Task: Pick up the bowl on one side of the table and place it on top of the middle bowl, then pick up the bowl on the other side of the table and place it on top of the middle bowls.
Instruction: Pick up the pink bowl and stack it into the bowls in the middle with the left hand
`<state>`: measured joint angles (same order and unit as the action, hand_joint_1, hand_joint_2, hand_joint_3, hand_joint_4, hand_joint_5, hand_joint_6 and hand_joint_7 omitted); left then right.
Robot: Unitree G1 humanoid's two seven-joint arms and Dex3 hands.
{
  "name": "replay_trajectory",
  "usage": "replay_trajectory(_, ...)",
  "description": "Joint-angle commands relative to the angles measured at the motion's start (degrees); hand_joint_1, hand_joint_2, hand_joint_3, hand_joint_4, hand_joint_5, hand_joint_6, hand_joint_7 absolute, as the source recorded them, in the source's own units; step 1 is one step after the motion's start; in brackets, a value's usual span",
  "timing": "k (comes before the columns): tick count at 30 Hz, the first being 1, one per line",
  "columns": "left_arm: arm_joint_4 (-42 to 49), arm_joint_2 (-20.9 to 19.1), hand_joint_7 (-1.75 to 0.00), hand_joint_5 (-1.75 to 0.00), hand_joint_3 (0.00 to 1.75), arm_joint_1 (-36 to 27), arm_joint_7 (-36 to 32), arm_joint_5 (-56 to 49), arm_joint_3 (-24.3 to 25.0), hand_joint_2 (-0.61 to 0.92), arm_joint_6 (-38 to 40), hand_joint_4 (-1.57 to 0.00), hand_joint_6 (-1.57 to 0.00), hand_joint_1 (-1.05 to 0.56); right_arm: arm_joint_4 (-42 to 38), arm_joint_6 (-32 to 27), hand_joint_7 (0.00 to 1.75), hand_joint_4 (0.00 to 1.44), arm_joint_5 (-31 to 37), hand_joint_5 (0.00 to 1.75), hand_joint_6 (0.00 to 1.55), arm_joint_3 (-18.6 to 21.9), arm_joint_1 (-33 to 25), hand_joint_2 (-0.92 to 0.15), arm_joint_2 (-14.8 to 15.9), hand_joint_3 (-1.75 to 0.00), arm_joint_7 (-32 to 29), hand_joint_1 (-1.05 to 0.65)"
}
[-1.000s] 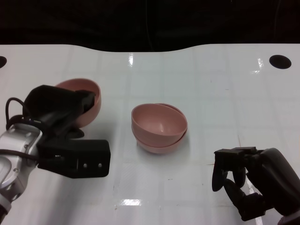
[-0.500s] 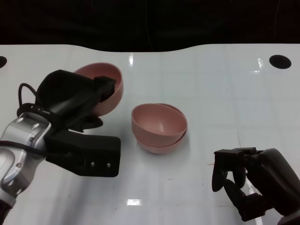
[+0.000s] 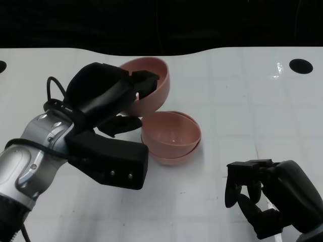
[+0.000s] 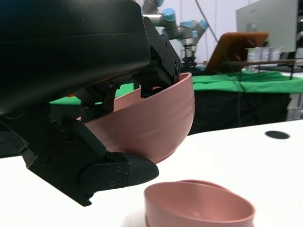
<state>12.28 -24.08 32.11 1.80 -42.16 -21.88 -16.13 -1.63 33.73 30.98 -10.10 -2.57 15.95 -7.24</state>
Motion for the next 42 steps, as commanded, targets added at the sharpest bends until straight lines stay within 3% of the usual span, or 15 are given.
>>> replay_trajectory(1,1.6,-0.1,-1.75,-1.75,1.08,2.1,0.6,0.9,-0.1,0.47,-2.3,-0.93,-0.73,-0.26,1.2,-0.7,1.54,0.97,-0.5,1.75,0.85,-0.1,-0.6,-0.11,0.1,-1.66,0.4,-0.12)
replay_trajectory(12,7.4,1.1,-1.74,-1.75,1.02,5.5,1.2,-0.2,-2.3,0.44,-8.4,-0.93,-0.76,-0.24,1.5,-0.7,1.54,0.97,-0.9,1.75,0.84,-0.1,-0.7,-0.11,-0.1,-1.66,0.7,-0.11)
replay_trajectory(16,10.3,1.1,-1.63,-1.75,1.0,6.9,1.5,-0.4,-3.6,0.46,-10.6,-0.92,-0.8,-0.26,1.5,-0.5,1.54,0.98,-0.7,1.75,0.85,-0.4,-0.7,-0.1,-0.3,-1.68,0.5,-0.11)
replay_trajectory(31,15.9,2.5,-1.74,-1.75,0.92,10.1,5.0,-1.5,-7.2,0.52,-12.1,-0.93,-0.72,-0.26,2.2,-1.3,1.53,0.98,-0.3,1.75,0.84,-1.0,-0.9,-0.1,-0.6,-1.67,0.2,-0.12)
replay_trajectory(34,16.9,2.9,-1.69,-1.75,0.88,10.4,5.0,-1.7,-7.7,0.54,-12.0,-0.92,-0.73,-0.25,2.4,-1.3,1.53,0.98,-0.4,1.75,0.84,-1.0,-1.0,-0.1,-0.6,-1.67,0.3,-0.12)
replay_trajectory(36,17.8,3.5,-1.44,-1.69,0.82,10.7,6.6,-1.0,-7.8,0.61,-11.2,-0.86,-0.77,-0.25,2.7,-1.8,1.54,0.98,-0.3,1.75,0.84,-1.2,-1.1,-0.1,-0.7,-1.67,0.5,-0.12)
replay_trajectory(38,17.7,3.8,-1.15,-1.5,0.75,10.6,8.1,-0.5,-7.6,0.64,-10.2,-0.83,-0.82,-0.26,3.0,-2.2,1.54,0.98,-0.4,1.75,0.84,-1.3,-1.1,-0.11,-0.7,-1.67,0.7,-0.12)
replay_trajectory(40,17.5,4.1,-1.06,-1.44,0.72,10.4,8.6,-0.3,-7.4,0.64,-9.6,-0.83,-0.83,-0.26,3.2,-2.4,1.54,0.97,-0.5,1.75,0.84,-1.3,-1.2,-0.11,-0.7,-1.66,0.9,-0.12)
replay_trajectory(42,17.1,4.1,-0.57,-0.93,0.38,9.9,8.1,-0.7,-7.4,0.8,-9.2,-0.75,-0.81,-0.31,3.4,-2.6,1.53,0.97,-0.9,1.75,0.83,-1.4,-1.3,-0.11,-0.7,-1.65,1.2,-0.11)
